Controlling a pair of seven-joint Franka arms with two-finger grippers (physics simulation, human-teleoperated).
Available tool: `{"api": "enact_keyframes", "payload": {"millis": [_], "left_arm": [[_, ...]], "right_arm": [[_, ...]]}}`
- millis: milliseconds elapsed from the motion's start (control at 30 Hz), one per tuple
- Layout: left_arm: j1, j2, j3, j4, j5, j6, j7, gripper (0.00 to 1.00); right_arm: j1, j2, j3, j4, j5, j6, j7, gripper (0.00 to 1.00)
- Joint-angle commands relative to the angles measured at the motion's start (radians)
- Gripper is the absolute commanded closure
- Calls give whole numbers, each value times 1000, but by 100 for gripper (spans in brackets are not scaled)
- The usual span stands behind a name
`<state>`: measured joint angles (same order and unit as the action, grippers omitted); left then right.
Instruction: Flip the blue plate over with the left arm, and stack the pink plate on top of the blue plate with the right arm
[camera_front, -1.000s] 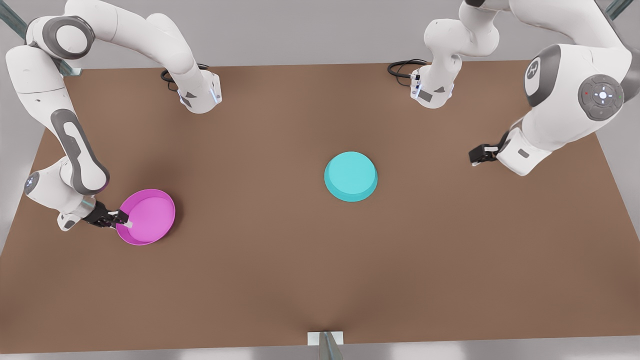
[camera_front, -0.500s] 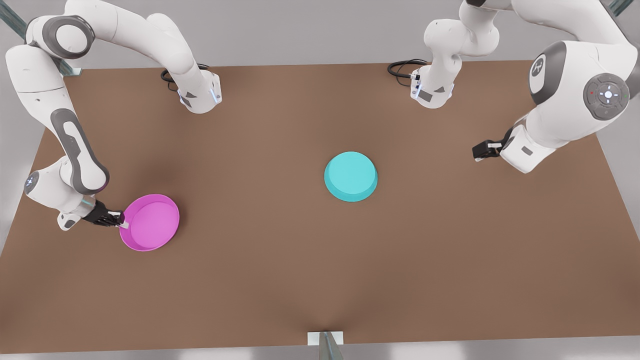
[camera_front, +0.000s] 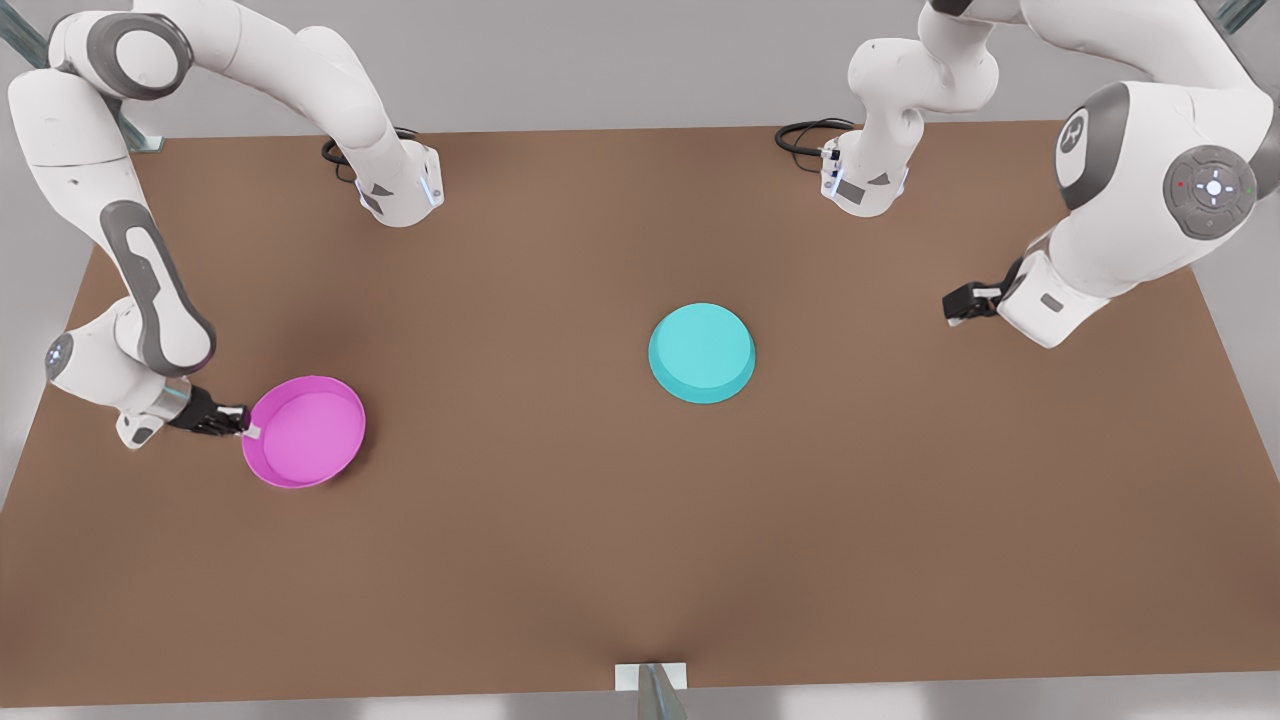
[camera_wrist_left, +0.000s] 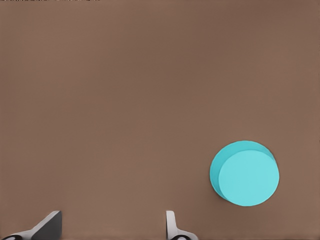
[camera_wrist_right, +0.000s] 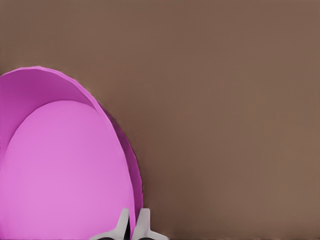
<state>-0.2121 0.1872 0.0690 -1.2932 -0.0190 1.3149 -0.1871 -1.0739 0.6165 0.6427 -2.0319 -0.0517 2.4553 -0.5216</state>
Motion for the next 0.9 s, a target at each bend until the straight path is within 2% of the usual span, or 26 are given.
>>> {"api": "enact_keyframes", "payload": {"millis": [0, 300, 400, 500, 667, 700, 867], "left_arm": [[0, -2, 0, 0, -1, 0, 1, 0], [5, -5, 5, 0, 1, -5, 5, 0], [8, -3, 6, 0, -1, 1, 6, 0], [10, 3, 12, 0, -1, 6, 5, 0], [10, 3, 12, 0, -1, 7, 5, 0], [10, 3, 12, 0, -1, 7, 5, 0], [8, 3, 12, 0, -1, 7, 5, 0]], "right_arm": [[-6, -6, 5, -7, -7, 1, 9, 79], [-176, -8, 183, -71, 0, -73, 83, 79], [-182, -9, 225, -87, 29, -75, 121, 79], [-140, -23, 227, -83, 84, -67, 129, 79], [43, -75, 209, -71, 253, -48, 150, 79], [120, -98, 161, -68, 296, -48, 150, 79], [351, -116, 55, -19, 383, -36, 199, 79]]}}
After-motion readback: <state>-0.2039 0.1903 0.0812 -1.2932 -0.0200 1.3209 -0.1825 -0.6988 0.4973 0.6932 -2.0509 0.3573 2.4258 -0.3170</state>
